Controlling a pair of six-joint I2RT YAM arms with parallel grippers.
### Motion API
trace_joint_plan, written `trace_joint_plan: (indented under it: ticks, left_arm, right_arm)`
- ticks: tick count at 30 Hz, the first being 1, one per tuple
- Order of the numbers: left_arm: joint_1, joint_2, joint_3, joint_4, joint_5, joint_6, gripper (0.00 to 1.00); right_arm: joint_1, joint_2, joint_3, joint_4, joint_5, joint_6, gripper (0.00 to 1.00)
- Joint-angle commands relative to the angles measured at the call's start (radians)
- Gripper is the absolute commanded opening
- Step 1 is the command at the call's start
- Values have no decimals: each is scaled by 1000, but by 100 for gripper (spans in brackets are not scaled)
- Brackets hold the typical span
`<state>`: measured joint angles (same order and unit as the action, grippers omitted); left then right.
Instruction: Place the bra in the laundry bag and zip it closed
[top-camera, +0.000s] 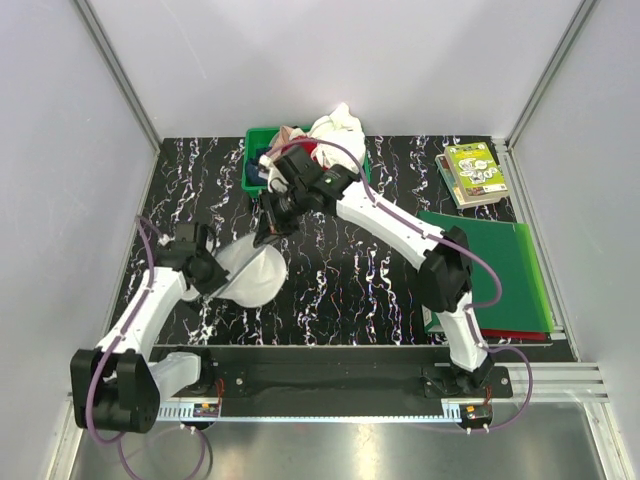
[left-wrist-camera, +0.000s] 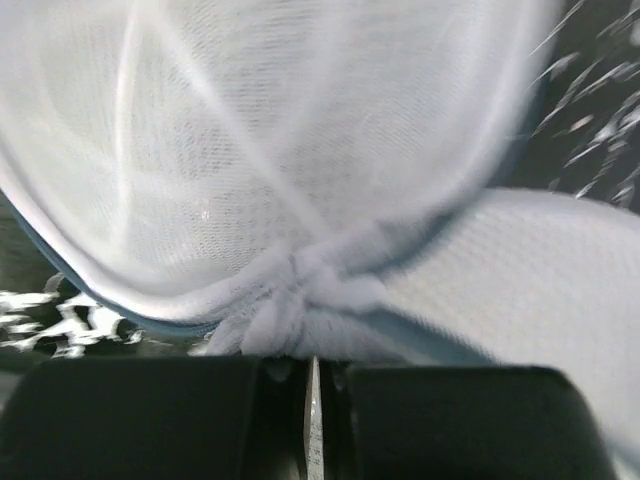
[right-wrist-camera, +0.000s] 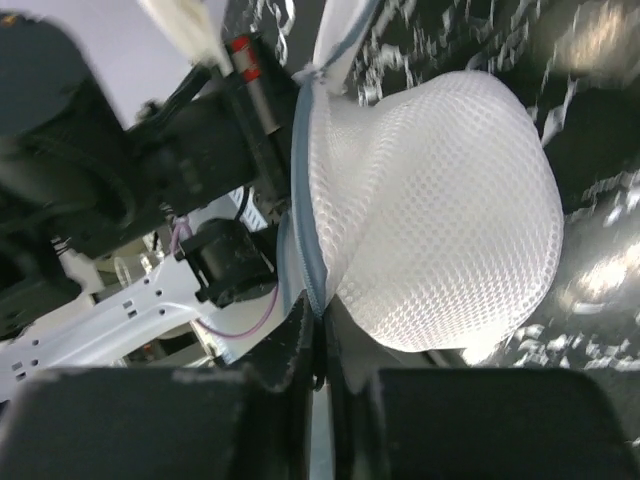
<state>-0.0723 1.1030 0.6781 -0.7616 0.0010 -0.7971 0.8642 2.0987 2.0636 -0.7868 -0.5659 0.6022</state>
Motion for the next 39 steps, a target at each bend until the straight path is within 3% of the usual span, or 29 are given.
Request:
trace_joint_plan:
  ticks: [1,2,5,6,7,9,10,12,15,19,23,26,31,39]
  left_arm:
    - [17,-48,156,-128,-168,59,7]
    - [17,-49,172,-146,-182,67,10]
    - [17,-55,224,-182,-223,82,15]
    - [17,-60,231,-191,-251,84,29]
    - [17,-71,236,-199,-263,84,35]
    - [17,-81,255,-225,-282,85,52]
    - [17,-97,262,-231,-286,88,54]
    - [17,-117,293,-248,-291,90,63]
    - [17,-166,324,-185,-195,154,67]
    - [5,-137,357,84,83,223,68]
    - [-146,-30,435,287,87,271,68]
    - [-236,116,537,421,67,334,66]
    - [-280,438,687,655,114,354,60]
    - [-291,897,1036,759,60,269,65]
  right_arm:
    - [-21,99,209,-76,-54,-94,17]
    - [-19,147,252,-109,-52,-107,21]
    - [-22,205,424,-250,20,-150,51]
    - [-22,207,455,-294,41,-174,58]
    - [-24,207,492,-313,91,-183,73]
    - [-33,182,498,-347,139,-197,85]
    - [-39,170,477,-350,173,-202,99]
    - [-65,120,452,-358,202,-205,100]
    - [-94,40,396,-376,296,-219,100]
    - [-145,-89,217,-388,507,-239,100]
    - [-195,-234,15,-368,681,-242,100]
    - [-270,-322,-127,-356,657,-187,100]
    - [-317,-462,-325,-313,620,-133,100]
    - [-350,-700,-489,-308,710,-84,100]
